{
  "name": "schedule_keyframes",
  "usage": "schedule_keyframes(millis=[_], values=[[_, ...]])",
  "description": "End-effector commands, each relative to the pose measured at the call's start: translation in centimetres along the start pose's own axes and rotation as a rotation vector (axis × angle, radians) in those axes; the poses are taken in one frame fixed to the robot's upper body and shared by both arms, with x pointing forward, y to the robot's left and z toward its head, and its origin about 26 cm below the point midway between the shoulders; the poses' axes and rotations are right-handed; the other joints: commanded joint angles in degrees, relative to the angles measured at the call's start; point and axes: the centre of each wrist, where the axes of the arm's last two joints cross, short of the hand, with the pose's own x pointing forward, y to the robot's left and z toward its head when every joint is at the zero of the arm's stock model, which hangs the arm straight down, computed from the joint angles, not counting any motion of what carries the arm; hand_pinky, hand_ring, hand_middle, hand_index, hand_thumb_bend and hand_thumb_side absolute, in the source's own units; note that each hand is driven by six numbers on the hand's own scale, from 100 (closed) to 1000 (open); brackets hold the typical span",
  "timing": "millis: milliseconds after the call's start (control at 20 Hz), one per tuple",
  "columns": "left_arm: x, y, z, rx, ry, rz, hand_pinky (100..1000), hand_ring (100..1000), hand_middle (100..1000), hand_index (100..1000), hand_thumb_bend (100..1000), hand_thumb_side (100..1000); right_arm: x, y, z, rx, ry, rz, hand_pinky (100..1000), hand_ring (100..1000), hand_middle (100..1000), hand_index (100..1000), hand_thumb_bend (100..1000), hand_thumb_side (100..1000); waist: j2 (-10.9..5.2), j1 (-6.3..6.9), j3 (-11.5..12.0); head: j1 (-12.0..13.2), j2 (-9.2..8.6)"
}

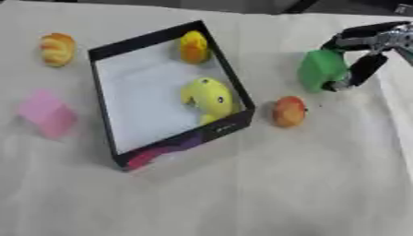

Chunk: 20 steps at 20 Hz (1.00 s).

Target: Pick up objects on the table and place them in the box.

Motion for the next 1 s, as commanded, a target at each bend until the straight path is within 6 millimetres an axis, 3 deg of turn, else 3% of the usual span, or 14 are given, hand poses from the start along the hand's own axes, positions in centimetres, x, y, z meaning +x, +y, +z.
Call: schedule_keyframes(millis=[50, 400, 650, 700, 750, 1000], values=[[0.7, 0.2, -0.1, -0.001, -0.026, -0.01, 819, 749, 735, 825, 132, 940, 0.8, -3.4, 2.0, -0.114, -0.003, 0.027, 762, 494, 395, 549, 100, 301, -1.34, -0.68, -0.2, 0.2, -0.16], [0.6, 0.5, -0.1, 0.003, -0.024, -0.019, 820, 749, 736, 825, 132, 935, 5.4, -9.2, 3.3, -0.248, -0.062, 0.118, 770, 540, 424, 578, 100, 295, -2.39, -0.77, -0.9, 0.0, 0.51], [0.9, 0.3, -0.1, -0.011, -0.038, -0.01, 821, 749, 737, 825, 133, 927, 10.6, -11.8, 0.6, -0.272, -0.146, 0.175, 768, 551, 438, 588, 100, 312, -3.2, -0.5, -0.7, -1.0, 0.88], [1.0, 0.2, -0.2, -0.018, -0.043, -0.007, 820, 749, 738, 825, 132, 925, 11.6, -12.2, -0.2, -0.268, -0.16, 0.191, 767, 553, 441, 589, 100, 475, -3.33, -0.43, -0.5, -1.3, 0.91], [1.1, 0.0, -0.2, -0.026, -0.047, -0.004, 820, 749, 738, 824, 132, 924, 12.7, -12.4, -1.0, -0.264, -0.181, 0.21, 766, 553, 444, 590, 100, 321, -3.49, -0.36, -0.2, -1.7, 0.9], [1.8, -0.3, -0.4, -0.045, -0.075, 0.01, 820, 751, 743, 827, 133, 911, 17.4, -12.9, -4.3, -0.255, -0.257, 0.288, 753, 554, 456, 588, 100, 339, -4.15, -0.27, 1.5, -3.7, 0.83]])
